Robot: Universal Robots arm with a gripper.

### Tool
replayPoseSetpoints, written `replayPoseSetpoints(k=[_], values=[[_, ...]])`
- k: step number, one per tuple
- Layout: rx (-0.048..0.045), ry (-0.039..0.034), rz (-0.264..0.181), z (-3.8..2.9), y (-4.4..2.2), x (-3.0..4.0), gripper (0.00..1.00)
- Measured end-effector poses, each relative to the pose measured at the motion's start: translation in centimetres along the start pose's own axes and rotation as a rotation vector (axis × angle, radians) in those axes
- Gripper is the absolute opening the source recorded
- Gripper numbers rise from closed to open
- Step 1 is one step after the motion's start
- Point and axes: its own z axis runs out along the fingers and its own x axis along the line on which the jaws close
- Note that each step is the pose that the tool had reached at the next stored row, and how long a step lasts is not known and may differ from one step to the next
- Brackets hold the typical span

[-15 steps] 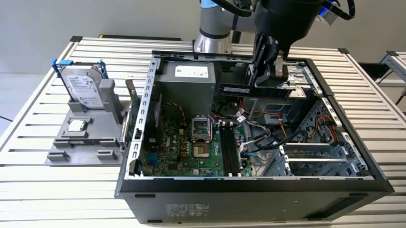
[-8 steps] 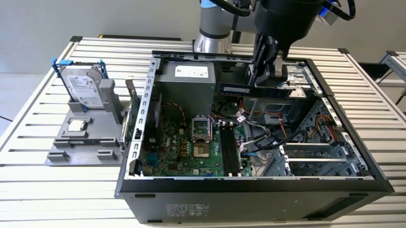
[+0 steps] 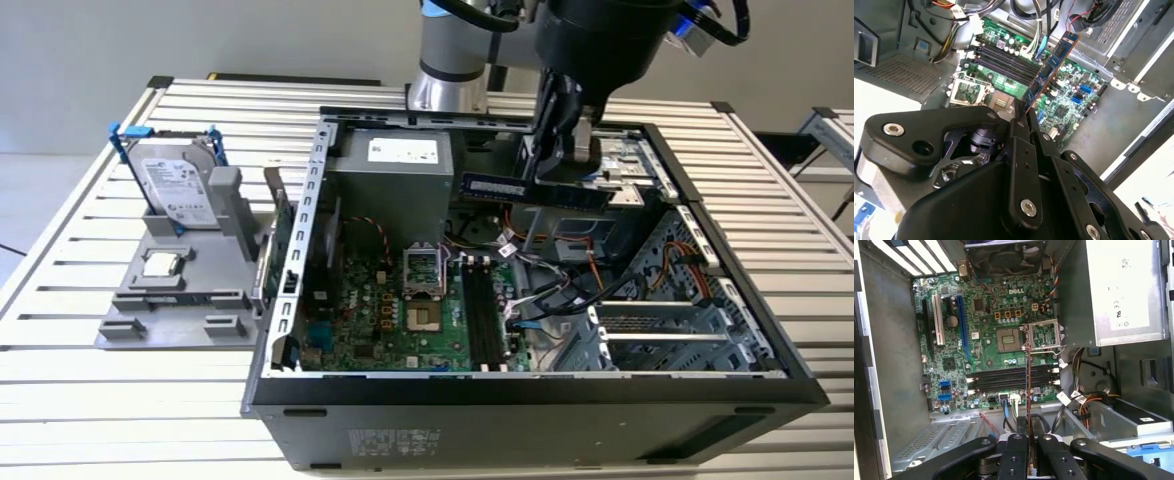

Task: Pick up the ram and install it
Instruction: 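Insert the ram into the slot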

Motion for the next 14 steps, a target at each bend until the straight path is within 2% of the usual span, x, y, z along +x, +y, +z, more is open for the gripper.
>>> replayPoseSetpoints(k=[14], values=[[0.0015,-0.0016,0.09,0.0,0.0,0.0,0.0]])
